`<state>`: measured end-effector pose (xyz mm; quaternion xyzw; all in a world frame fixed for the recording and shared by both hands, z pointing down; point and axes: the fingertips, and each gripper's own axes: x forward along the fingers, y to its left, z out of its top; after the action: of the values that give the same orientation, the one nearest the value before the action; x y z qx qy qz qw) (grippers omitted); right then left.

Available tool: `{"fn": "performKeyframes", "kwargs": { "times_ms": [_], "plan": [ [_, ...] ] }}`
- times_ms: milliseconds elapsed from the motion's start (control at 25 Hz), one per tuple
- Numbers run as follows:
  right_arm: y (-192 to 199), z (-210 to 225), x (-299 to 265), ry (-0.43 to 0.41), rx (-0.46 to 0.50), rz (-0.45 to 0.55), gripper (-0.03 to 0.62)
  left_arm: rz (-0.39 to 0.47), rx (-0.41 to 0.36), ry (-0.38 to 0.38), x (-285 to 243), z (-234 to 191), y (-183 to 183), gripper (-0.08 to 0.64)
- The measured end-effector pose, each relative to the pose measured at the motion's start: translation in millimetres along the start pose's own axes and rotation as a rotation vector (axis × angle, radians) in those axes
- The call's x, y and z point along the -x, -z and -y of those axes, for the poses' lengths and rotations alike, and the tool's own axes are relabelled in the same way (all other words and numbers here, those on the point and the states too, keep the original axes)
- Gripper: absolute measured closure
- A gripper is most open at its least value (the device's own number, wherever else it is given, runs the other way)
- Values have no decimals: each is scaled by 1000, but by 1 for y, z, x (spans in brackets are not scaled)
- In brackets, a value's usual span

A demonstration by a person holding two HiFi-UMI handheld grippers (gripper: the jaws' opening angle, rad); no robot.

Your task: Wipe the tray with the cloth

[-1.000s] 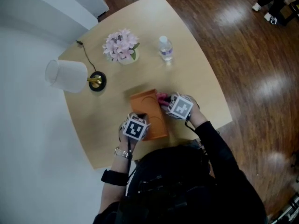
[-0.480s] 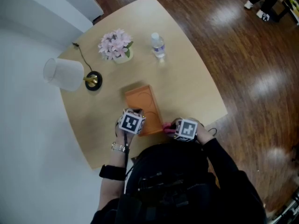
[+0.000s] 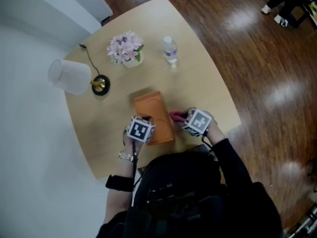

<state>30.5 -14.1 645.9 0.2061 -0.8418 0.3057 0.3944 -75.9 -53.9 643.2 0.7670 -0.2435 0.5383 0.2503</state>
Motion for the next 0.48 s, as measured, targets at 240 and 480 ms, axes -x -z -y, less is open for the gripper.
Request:
{"fn": "performKeyframes", "kwargs": {
  "times_ms": [240,480],
  "plan": [
    [-77,78,-15,188,-28,63,502,4,22,4,1,3,-3,557],
    [-104,104,-47,157,-148,71,502,-9,29,-3,1,0,-2,557]
  ]
}}
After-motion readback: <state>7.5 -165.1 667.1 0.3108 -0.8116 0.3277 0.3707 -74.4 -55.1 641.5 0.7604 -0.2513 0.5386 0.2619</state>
